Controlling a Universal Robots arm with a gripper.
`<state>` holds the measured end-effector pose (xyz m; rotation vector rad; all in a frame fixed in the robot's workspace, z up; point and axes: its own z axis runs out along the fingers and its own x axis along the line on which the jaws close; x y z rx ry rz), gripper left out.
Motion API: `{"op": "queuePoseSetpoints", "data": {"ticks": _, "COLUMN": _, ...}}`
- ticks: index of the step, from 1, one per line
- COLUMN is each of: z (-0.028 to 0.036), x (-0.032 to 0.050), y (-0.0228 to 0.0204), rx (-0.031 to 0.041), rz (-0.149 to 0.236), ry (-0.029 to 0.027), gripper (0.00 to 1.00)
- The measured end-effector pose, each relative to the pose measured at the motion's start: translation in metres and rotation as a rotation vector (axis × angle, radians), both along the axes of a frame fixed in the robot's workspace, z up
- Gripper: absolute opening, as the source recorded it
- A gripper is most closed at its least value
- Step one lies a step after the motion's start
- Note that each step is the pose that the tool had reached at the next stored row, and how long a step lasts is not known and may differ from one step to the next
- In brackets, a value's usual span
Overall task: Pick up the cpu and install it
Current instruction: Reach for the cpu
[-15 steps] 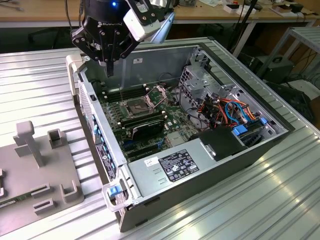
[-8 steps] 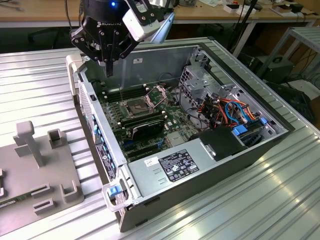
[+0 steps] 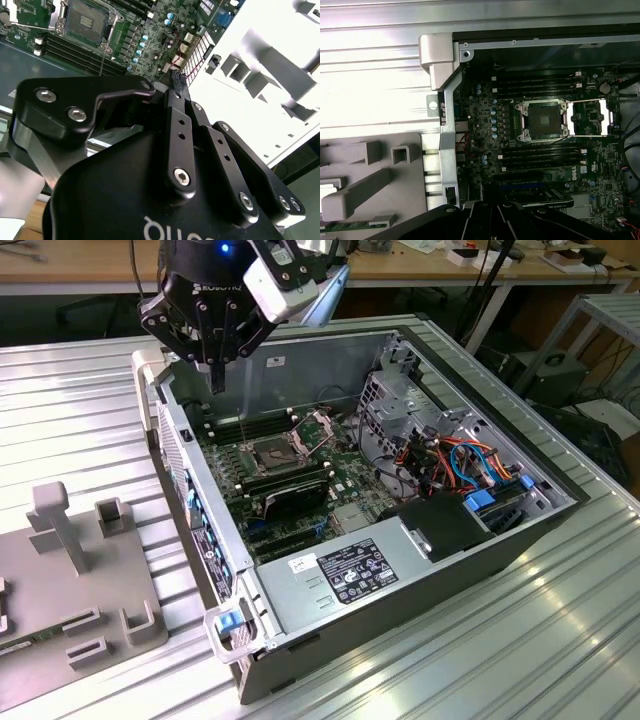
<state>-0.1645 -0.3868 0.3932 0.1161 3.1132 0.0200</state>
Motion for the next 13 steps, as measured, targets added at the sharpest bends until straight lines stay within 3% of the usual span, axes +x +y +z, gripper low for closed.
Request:
{"op": "queuePoseSetpoints", "data": {"ticks": 6, "z": -0.0001, "x": -0.0038, "y": 0.0, "rx": 0.0, "rz": 0.0, "ry": 0.0, "gripper": 0.11}}
{"op": "queuePoseSetpoints", "data": {"ticks": 13, "z": -0.0002, "x": -0.0143, "y": 0.0, "rx": 0.0, "rz": 0.0, "ry": 0.0, "gripper": 0.11}}
